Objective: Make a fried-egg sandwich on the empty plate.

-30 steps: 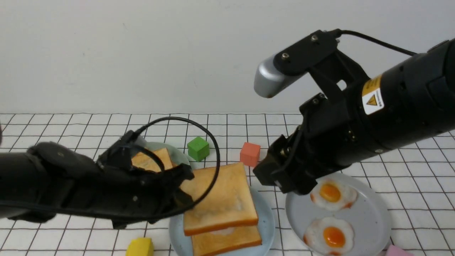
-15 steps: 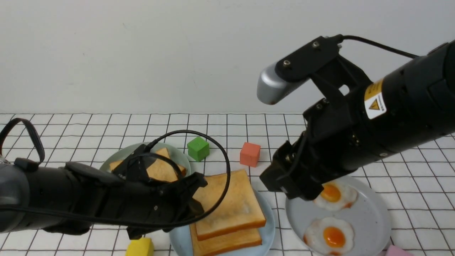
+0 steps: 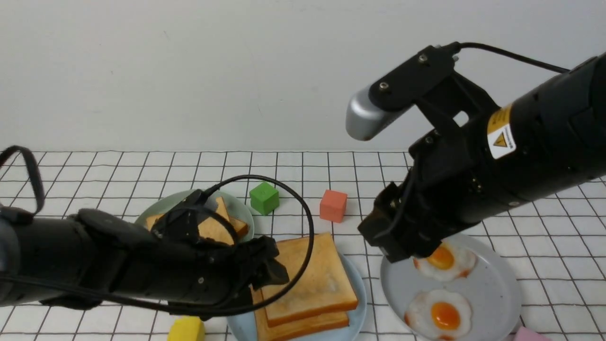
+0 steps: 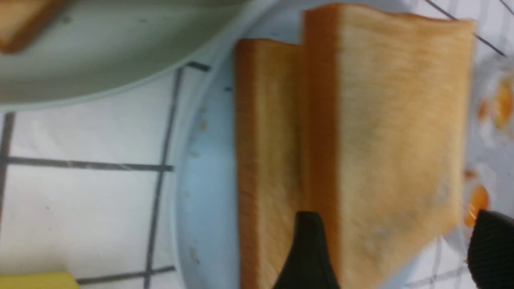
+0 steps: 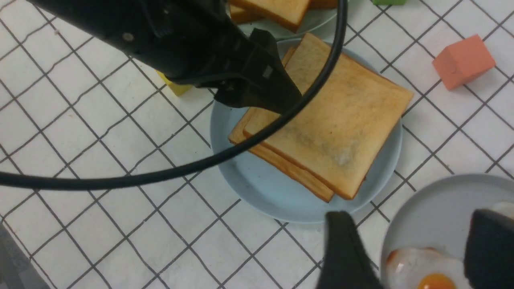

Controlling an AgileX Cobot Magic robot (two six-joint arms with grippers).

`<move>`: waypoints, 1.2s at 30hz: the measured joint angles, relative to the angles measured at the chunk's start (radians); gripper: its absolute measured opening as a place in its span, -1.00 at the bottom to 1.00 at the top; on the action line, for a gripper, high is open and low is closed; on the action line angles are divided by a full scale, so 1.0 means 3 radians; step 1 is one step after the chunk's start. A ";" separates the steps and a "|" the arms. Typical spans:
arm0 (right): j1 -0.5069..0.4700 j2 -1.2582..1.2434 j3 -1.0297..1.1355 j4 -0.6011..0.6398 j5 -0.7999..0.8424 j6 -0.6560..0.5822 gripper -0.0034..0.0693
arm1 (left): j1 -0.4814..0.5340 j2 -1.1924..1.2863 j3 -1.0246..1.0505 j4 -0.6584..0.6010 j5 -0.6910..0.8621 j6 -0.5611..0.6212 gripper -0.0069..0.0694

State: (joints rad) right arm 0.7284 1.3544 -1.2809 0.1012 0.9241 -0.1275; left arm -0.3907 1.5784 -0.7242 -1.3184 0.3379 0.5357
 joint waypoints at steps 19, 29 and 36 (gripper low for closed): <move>0.0000 -0.1638 0.1589 -0.1294 -0.0928 0.1622 -0.94 | 0.0290 -0.2264 0.0000 0.1845 0.1663 -0.1086 -0.85; 0.0000 -0.3137 0.2910 -0.2164 -0.1586 0.2759 -0.94 | 0.0301 -0.3888 0.0022 0.3856 0.2722 -0.3404 -0.85; 0.0000 -0.3539 0.3083 -0.2319 -0.1603 0.2849 -0.93 | 0.0301 -0.4908 0.0022 0.4023 0.2770 -0.3146 -0.85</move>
State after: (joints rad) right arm 0.7284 0.2927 -0.3559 -0.5945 0.4432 0.7272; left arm -0.3004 0.1060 -0.7177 -0.1115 1.1690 -0.4081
